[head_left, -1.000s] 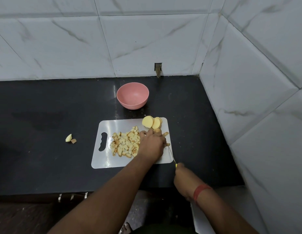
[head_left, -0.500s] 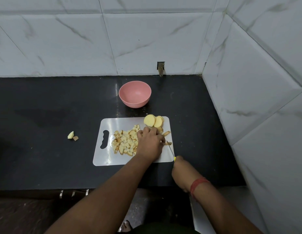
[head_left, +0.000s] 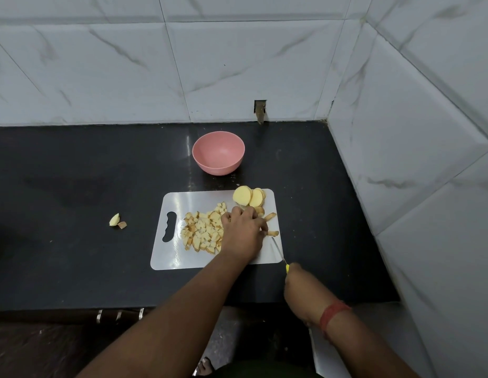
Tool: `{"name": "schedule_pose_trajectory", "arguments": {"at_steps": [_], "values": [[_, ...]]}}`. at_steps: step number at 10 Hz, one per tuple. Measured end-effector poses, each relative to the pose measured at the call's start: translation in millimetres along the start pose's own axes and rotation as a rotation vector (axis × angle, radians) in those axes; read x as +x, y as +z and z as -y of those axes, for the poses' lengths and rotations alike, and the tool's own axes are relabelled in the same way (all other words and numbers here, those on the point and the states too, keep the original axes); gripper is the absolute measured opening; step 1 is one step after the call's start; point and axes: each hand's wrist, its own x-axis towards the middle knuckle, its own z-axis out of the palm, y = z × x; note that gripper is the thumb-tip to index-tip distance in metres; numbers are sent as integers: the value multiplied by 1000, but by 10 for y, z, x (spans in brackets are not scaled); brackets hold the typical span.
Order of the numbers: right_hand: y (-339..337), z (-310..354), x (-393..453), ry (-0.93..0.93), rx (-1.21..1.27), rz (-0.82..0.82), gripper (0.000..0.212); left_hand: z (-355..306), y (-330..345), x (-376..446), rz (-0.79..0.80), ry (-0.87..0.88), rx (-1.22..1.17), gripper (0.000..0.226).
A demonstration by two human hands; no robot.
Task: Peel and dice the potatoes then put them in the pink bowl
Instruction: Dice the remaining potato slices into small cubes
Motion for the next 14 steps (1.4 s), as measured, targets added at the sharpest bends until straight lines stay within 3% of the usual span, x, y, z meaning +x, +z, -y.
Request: {"name": "schedule_pose_trajectory", "arguments": {"at_steps": [1, 2, 3, 5, 6, 7, 8, 9, 10, 12, 13, 14], "values": [[-15, 9, 135, 118, 461, -246, 19, 9, 14, -4, -1, -9, -14, 21], [-56, 42, 222, 58, 448, -121, 27, 20, 11, -3, -11, -17, -11, 22], [-29, 73, 257, 125, 402, -116, 15, 25, 6, -3, -11, -21, 1, 24], [-99, 115, 288, 84, 457, -59, 32, 24, 7, 3, -6, -8, -3, 24], [-58, 135, 309, 331, 757, -149, 30, 19, 9, 0, -4, -4, 5, 26], [-185, 233, 31, -124, -20, 91, 41, 15, 24, -5, -10, -2, 17, 26], [-120, 43, -62, -63, -177, 37, 33, -2, 43, -19, -28, -6, 28, 24], [-198, 3, -21, 213, 713, -6, 6, -21, 52, -67, -54, -7, 62, 25], [-180, -94, 9, 190, 744, -51, 21, -22, 46, -121, -80, 12, 104, 30], [-330, -162, 21, 215, 885, -223, 17, -105, 114, -89, -124, 460, 249, 31], [-348, -137, 10, 193, 905, -255, 18, -91, 118, -76, -99, 494, 326, 21], [-337, -136, 7, 183, 908, -252, 19, 4, 60, -83, -61, 412, 350, 20]]}}
